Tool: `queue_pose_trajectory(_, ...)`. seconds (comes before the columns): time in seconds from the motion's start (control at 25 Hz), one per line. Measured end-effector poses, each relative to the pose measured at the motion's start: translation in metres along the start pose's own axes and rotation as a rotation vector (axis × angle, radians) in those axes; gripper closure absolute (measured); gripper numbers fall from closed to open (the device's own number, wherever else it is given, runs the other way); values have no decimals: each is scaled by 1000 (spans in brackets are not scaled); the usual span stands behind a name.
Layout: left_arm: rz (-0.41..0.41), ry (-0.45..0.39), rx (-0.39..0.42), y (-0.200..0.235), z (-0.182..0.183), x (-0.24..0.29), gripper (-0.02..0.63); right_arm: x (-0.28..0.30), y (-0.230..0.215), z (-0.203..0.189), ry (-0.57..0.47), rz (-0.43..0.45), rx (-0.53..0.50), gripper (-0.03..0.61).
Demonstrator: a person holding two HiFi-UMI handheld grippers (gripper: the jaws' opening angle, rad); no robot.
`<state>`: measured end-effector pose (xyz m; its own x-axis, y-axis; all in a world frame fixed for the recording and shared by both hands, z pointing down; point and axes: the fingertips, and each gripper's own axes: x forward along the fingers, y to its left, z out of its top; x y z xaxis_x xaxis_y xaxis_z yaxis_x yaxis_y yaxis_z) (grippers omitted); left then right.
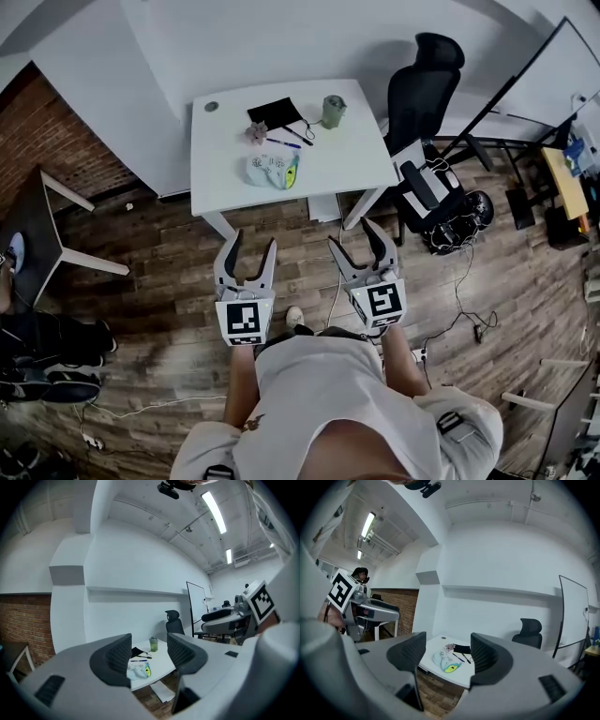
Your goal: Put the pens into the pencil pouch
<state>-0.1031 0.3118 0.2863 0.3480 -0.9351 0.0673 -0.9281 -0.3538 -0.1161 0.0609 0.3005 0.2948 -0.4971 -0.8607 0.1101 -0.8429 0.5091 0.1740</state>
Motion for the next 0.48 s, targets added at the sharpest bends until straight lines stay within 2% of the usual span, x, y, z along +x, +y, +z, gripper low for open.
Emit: queue_pose_trajectory(0.48, -16, 7, -7, 26, -9, 45, 380, 49, -15, -7, 14, -5, 6, 282)
